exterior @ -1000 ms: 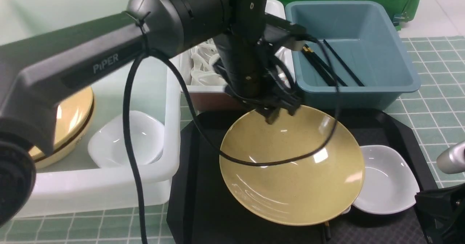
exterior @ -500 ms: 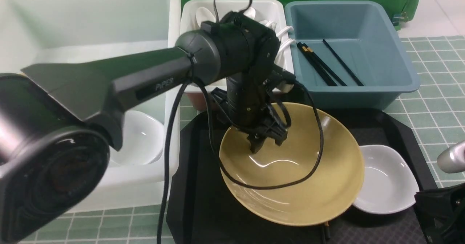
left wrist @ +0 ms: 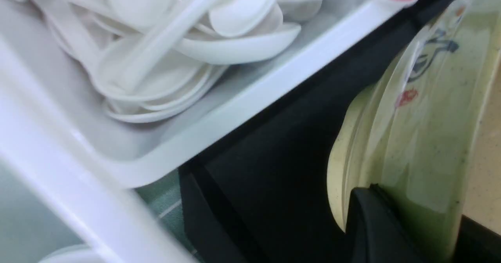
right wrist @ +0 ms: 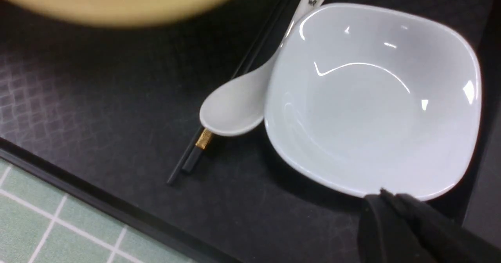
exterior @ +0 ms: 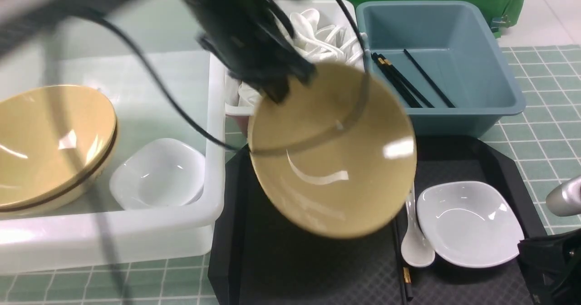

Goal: On blue table put chopsticks spoon bowls plates into blue grey white boxes.
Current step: 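Place the tan bowl onto the bowl stack in the left bin with the left gripper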

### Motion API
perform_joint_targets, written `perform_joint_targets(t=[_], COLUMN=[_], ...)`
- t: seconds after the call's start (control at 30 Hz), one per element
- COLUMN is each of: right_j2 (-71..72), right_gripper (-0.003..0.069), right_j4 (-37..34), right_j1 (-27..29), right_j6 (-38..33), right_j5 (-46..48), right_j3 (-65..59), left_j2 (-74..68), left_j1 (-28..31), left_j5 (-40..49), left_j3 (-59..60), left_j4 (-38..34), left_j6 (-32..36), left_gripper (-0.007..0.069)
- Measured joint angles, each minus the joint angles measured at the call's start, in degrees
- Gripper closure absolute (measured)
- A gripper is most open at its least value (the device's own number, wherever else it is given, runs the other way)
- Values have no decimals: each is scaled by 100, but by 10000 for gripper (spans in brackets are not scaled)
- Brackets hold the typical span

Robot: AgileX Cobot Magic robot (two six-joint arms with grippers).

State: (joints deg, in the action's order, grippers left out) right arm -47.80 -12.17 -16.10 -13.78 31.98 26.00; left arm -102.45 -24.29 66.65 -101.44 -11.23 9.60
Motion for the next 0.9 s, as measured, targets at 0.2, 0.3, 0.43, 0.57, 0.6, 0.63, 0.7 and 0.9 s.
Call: perform_joint_targets(t=[0.2, 0.3, 0.43, 0.57, 0.6, 0.63, 0.7, 0.9], right_j2=[0, 0, 0, 0, 0, 0, 0, 0], right_gripper=[610, 610, 610, 610, 610, 610, 610, 610], right_j4=[0, 0, 0, 0, -7, -6, -14, -67], right_j1=[0, 0, 0, 0, 0, 0, 0, 0], right_j6=[0, 0, 23, 41, 41, 41, 41, 45], right_j5=[0, 0, 0, 0, -18, -26, -46, -65], right_j3=[0, 0, 0, 0, 0, 0, 0, 0], left_j2=[1194, 1618, 1812, 1797, 1793, 1793, 1793, 1786], left_j1=[1600, 2611, 4116, 4808, 4920, 5002, 5054, 5086], left_j5=[148, 206, 206, 121, 49, -54, -164, -1098], left_j3=[0, 82, 575, 1170, 1362, 1492, 1647, 2637], left_j4=[-147, -37, 100, 177, 187, 210, 248, 483], left_j6=[76, -69, -332, -367, -367, -385, -451, -660], left_gripper=[618, 618, 618, 618, 618, 618, 618, 575])
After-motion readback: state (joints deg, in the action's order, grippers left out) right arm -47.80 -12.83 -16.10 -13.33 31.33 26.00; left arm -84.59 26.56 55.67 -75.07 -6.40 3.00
